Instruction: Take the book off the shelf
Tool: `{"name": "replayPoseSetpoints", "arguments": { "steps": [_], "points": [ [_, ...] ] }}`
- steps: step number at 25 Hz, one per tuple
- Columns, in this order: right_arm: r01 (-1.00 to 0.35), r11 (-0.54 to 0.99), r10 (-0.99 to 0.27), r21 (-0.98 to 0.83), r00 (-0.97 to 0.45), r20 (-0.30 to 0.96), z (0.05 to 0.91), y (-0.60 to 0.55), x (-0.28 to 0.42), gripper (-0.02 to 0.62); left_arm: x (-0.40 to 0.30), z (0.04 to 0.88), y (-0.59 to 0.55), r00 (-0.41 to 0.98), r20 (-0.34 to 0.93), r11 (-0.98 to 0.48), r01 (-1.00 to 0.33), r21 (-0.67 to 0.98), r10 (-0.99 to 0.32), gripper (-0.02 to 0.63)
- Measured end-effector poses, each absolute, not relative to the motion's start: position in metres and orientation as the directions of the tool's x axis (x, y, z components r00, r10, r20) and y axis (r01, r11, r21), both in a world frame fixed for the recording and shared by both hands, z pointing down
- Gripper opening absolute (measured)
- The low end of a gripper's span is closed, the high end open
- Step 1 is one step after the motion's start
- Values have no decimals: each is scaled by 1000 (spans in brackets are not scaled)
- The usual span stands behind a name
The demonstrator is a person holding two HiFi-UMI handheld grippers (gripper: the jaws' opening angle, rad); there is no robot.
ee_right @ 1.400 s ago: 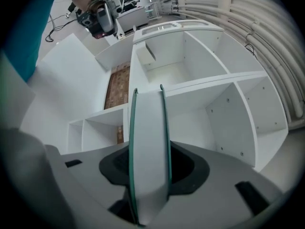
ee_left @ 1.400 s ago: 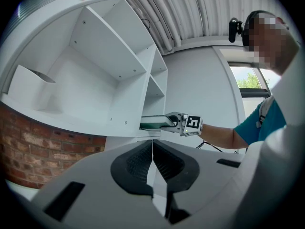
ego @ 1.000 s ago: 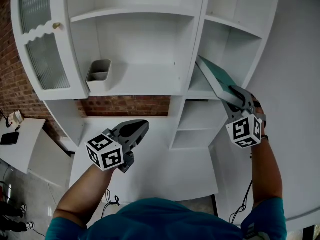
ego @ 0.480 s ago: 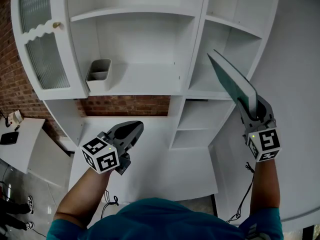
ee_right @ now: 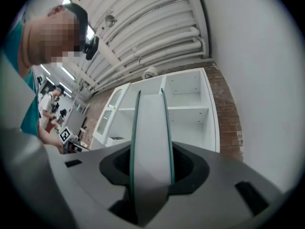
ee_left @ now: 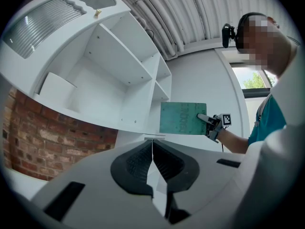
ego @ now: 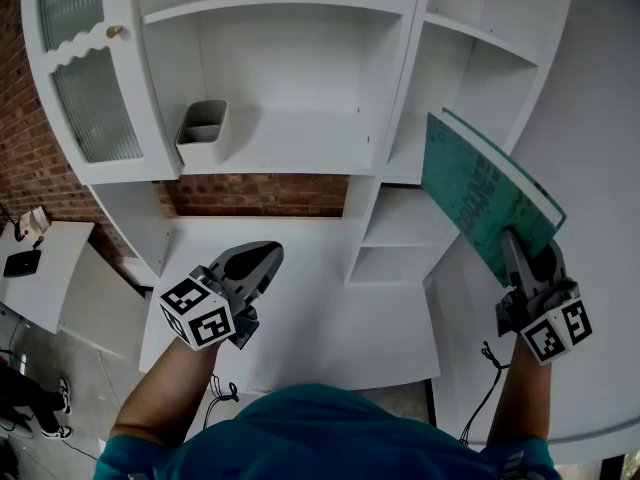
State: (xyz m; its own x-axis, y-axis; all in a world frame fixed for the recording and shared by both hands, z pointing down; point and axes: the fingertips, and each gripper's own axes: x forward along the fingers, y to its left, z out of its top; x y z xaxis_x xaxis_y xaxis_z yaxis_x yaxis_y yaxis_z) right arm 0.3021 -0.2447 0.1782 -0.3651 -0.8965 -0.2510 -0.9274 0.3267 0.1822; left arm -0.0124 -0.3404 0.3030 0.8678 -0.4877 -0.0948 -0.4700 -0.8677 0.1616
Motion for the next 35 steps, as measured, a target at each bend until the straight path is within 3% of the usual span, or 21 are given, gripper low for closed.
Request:
{"name": "replayPoseSetpoints", "arguments": {
  "steps": [9, 18, 27, 35],
  "points": [
    [-841, 541, -822, -3, -529, -209, 246, -244, 262, 173, -36, 357, -339, 840, -46, -819, -513, 257, -540, 15],
    [-732, 663, -747, -155, -661, -71, 345, -277, 187, 173, -60, 432, -339, 801, 64, -735, -576, 357, -596, 15],
    [-726, 629, -718, -278, -680, 151, 462, -319, 134, 173, -78, 510, -341, 775, 198, -657, -619, 430, -600, 15],
    [-748, 578, -706, -327, -659, 259, 520, -337, 113, 173, -84, 572, -332, 774, 293, -601, -625, 498, -562, 15]
  ]
}}
